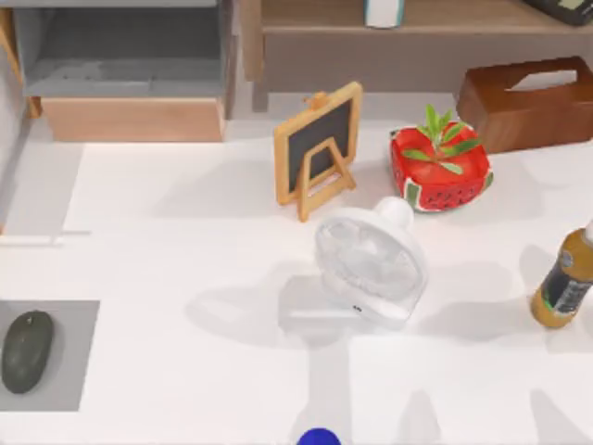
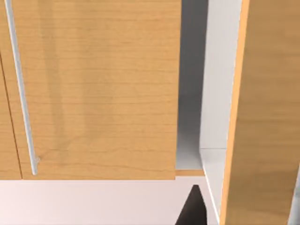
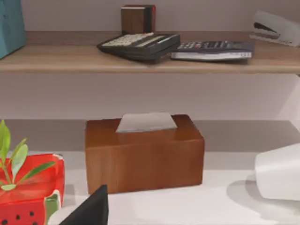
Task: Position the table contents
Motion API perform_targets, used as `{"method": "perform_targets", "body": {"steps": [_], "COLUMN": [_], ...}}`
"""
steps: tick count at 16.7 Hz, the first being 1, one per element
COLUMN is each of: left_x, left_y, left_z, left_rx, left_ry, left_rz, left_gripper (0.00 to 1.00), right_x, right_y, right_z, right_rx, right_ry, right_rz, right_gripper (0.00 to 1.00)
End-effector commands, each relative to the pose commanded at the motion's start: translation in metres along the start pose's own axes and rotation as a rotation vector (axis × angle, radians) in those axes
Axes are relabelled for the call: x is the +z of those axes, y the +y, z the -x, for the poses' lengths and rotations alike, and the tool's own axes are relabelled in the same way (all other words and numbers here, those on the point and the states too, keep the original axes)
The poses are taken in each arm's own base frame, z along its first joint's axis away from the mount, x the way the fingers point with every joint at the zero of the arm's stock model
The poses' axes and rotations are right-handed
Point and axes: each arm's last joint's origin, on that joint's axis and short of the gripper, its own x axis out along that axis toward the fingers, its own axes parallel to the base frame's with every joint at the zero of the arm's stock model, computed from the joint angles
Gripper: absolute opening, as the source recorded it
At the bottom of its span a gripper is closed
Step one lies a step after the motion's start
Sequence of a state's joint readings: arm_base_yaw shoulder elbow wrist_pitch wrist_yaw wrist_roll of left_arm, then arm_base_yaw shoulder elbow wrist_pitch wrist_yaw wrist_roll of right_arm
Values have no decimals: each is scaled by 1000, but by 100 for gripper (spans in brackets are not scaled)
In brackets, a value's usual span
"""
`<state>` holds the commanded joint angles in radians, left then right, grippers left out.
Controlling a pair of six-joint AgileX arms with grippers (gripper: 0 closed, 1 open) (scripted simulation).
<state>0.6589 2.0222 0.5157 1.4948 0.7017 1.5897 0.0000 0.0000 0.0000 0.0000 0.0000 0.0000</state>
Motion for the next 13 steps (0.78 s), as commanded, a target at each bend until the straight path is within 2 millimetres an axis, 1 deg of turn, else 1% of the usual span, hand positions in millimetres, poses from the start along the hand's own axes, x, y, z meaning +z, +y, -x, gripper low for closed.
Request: {"method": "perform_targets", "body": {"steps": [3,4,11,13], "left_x": [0,0,0,0], "left_y": [0,0,0,-4], "left_z": [0,0,0,0], "left_rx": [0,0,0,-16], "left_ry": [0,0,0,2], "left_rz": [0,0,0,16], "left_gripper": [2,0,0,0], "right_x": [0,0,0,0], "right_y": [0,0,0,0], "right_z": [0,0,0,0], "right_rx": [0,0,0,0], "right_ry": [0,0,0,0], "right_rz": [0,0,0,0], "right_gripper": [100,100,100,100]}}
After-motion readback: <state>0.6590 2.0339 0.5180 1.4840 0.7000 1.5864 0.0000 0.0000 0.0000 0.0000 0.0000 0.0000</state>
